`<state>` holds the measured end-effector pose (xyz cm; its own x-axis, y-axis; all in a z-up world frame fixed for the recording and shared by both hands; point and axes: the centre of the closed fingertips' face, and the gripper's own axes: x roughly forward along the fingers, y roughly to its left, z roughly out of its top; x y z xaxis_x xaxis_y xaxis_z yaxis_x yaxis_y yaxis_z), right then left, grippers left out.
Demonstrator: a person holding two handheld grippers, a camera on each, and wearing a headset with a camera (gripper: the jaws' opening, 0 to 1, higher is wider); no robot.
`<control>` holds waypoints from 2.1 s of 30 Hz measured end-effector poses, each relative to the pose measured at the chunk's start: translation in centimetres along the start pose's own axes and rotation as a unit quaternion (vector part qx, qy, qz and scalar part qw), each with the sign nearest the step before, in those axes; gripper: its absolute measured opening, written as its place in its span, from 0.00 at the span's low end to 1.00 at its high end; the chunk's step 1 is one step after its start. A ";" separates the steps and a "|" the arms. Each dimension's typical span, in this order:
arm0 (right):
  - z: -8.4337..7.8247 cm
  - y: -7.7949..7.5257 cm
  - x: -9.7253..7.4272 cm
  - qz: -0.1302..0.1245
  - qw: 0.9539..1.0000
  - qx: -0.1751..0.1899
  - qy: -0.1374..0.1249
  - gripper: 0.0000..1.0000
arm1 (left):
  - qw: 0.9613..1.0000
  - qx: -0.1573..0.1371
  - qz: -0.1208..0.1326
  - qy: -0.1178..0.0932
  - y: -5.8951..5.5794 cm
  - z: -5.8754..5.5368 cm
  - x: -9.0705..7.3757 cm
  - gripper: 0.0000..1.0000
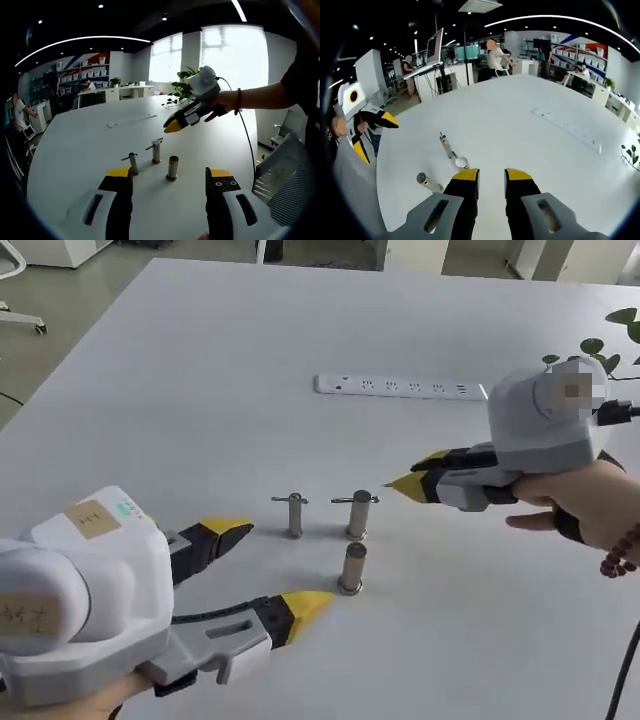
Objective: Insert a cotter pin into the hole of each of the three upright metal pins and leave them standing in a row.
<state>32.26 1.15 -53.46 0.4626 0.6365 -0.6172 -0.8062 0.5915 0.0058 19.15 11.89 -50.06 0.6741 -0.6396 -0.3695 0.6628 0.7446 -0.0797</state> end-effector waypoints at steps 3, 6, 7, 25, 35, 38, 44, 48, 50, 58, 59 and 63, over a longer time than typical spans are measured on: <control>-0.5 -0.7 0.7 0.001 1.000 -0.012 0.019 0.16 | 1.000 0.000 0.002 0.001 0.2 -0.1 0.0 0.59; -1.0 -1.5 1.2 0.001 0.999 -0.021 0.036 0.16 | 1.000 -0.002 0.004 0.001 0.5 -0.1 0.1 0.59; -1.3 -1.9 1.5 0.000 0.999 -0.025 0.044 0.16 | 1.000 -0.002 0.005 0.002 0.6 -0.2 0.0 0.59; -5.0 -6.8 4.5 -0.016 0.989 -0.064 0.134 0.14 | 1.000 -0.008 0.006 0.022 1.4 -0.9 0.5 0.61; -5.7 -7.1 5.1 0.004 0.985 -0.062 0.159 0.08 | 0.999 -0.007 0.007 0.035 1.7 -1.4 0.8 0.61; -5.6 -6.9 5.0 0.015 0.985 -0.053 0.166 0.07 | 0.999 -0.007 0.006 0.040 1.8 -1.7 0.8 0.62; -5.7 -6.6 4.8 0.029 0.978 -0.082 0.192 0.05 | 0.999 -0.014 0.006 0.044 1.7 -1.9 0.8 0.62; -5.7 -6.0 4.8 0.037 0.969 -0.124 0.212 0.01 | 0.999 -0.013 0.005 0.046 1.7 -1.9 0.7 0.62; -5.8 -5.8 4.8 0.040 0.964 -0.141 0.222 0.00 | 0.999 -0.014 0.002 0.045 1.6 -1.9 0.6 0.62; -5.8 -5.6 4.7 0.040 0.950 -0.188 0.245 0.00 | 0.999 -0.014 0.003 0.037 1.7 -1.5 0.3 0.63; -5.8 -5.5 4.6 0.042 0.949 -0.194 0.245 0.00 | 0.999 -0.014 0.005 0.039 1.8 -1.5 0.3 0.63; -5.8 -5.6 4.5 0.035 0.948 -0.193 0.250 0.00 | 0.999 -0.018 0.004 0.049 1.8 -1.9 0.2 0.62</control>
<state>36.69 -2.15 -60.78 0.2480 0.2966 -0.9223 -0.9482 0.2696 -0.1682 19.89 13.46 -52.04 0.6426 -0.6140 -0.4583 0.6444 0.7567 -0.1102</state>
